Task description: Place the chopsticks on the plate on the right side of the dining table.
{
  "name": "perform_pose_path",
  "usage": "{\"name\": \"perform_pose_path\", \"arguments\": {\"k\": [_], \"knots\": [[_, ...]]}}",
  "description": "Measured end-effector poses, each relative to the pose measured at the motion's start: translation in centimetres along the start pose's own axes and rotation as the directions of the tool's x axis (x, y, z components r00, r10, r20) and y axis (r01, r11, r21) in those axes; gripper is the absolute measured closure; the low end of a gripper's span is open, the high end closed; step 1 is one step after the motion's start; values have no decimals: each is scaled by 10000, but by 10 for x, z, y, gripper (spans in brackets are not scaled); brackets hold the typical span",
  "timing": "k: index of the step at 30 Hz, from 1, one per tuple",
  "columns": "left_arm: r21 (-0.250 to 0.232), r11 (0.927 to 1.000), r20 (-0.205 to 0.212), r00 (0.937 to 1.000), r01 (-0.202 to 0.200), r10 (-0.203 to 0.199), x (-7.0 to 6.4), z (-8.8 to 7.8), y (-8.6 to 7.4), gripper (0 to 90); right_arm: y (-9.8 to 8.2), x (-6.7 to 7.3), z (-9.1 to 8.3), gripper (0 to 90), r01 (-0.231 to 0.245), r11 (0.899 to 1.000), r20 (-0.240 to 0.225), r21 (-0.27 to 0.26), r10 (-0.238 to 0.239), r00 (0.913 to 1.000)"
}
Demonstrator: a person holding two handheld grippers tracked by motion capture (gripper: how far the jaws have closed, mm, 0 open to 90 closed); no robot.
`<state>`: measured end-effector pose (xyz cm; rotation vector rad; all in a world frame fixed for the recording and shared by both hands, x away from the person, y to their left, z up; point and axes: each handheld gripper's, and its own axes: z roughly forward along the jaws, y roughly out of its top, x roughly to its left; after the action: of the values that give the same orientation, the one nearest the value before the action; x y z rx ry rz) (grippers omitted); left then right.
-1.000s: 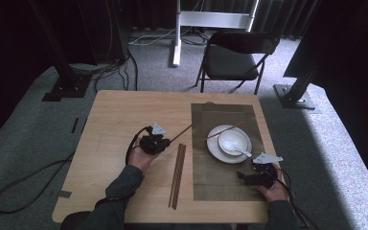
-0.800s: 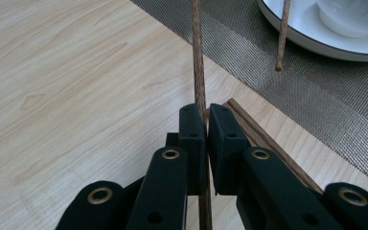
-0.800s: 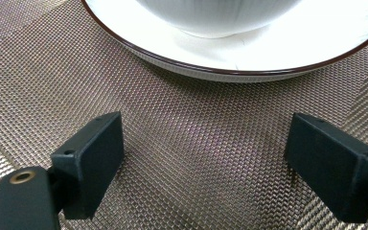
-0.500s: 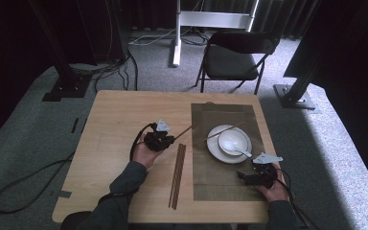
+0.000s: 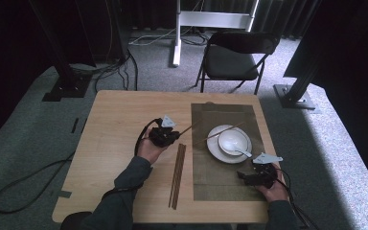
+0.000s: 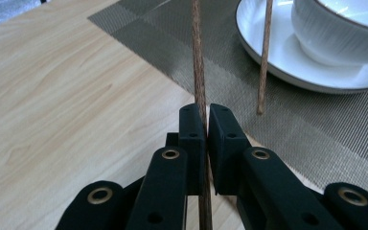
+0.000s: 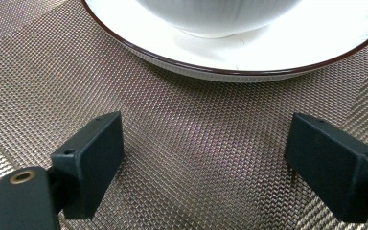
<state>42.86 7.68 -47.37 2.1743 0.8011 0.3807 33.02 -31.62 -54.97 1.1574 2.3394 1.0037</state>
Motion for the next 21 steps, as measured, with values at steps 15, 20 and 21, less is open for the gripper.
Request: {"name": "perform_pose_path", "arguments": {"k": [15, 20, 21], "knots": [[-87, 9994, 138, 9993, -333, 334, -6, 11, 15, 850, 0, 0, 0, 127, -1, 10000, -2, 1, 1, 10000], [-82, 9990, 184, 9989, -438, 440, -7, 14, 19, 850, 0, 0, 0, 127, -1, 10000, -4, 0, 1, 10000], [-100, 9991, 204, 9989, -415, 417, -7, 14, 19, 850, 0, 0, 0, 127, -2, 10000, -4, 0, 2, 10000]]}}
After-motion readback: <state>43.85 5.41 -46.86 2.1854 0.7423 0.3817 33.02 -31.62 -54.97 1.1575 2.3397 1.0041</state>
